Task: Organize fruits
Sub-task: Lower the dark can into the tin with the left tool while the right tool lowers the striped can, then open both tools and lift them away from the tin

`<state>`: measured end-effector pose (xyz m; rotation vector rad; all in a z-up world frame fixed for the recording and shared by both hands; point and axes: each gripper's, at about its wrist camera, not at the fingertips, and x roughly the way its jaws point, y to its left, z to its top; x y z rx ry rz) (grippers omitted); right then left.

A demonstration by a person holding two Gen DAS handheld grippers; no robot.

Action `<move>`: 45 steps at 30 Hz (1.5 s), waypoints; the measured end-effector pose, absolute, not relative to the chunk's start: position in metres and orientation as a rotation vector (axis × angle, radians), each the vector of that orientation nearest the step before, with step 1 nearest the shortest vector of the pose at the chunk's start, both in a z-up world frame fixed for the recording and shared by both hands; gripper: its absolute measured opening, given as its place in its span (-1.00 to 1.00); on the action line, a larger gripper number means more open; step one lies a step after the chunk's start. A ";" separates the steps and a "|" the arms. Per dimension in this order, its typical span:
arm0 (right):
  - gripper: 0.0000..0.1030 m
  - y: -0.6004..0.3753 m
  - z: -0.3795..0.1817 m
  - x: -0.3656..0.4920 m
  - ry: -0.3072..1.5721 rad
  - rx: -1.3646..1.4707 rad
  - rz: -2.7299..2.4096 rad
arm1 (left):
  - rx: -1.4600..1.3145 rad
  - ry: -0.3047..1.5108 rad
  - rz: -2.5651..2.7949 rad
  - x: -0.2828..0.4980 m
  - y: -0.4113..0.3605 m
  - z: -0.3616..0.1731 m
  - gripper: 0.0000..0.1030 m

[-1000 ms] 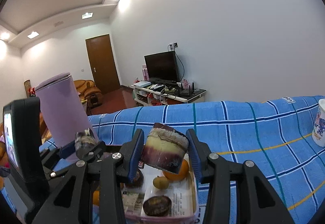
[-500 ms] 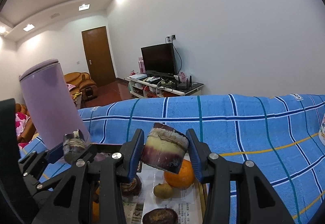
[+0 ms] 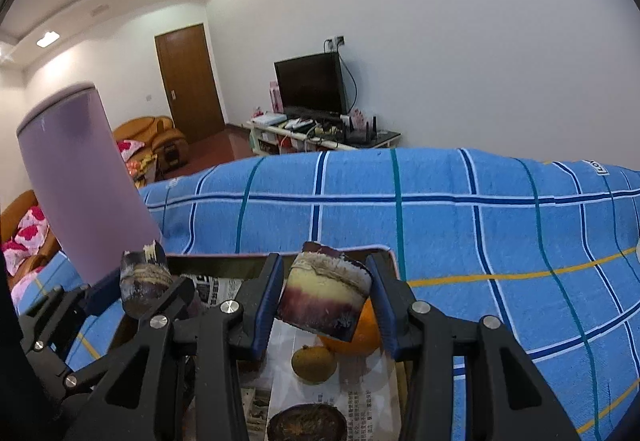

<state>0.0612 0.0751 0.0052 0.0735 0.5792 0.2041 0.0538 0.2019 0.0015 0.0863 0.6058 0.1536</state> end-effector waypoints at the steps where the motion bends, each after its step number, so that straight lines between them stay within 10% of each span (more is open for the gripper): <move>1: -0.12 0.076 0.005 0.062 0.583 0.068 0.202 | 0.088 0.606 0.154 0.054 0.202 0.002 -0.02; 26: 0.09 0.070 -0.006 0.073 0.668 0.203 0.341 | 0.152 0.620 0.179 0.054 0.194 0.002 0.06; 33: 0.17 0.062 0.008 0.053 0.554 0.223 0.335 | 0.139 0.596 0.200 0.050 0.197 0.004 1.00; 45: 0.45 0.044 0.016 0.025 0.401 0.205 0.160 | 0.051 0.571 0.188 0.043 0.210 0.007 1.00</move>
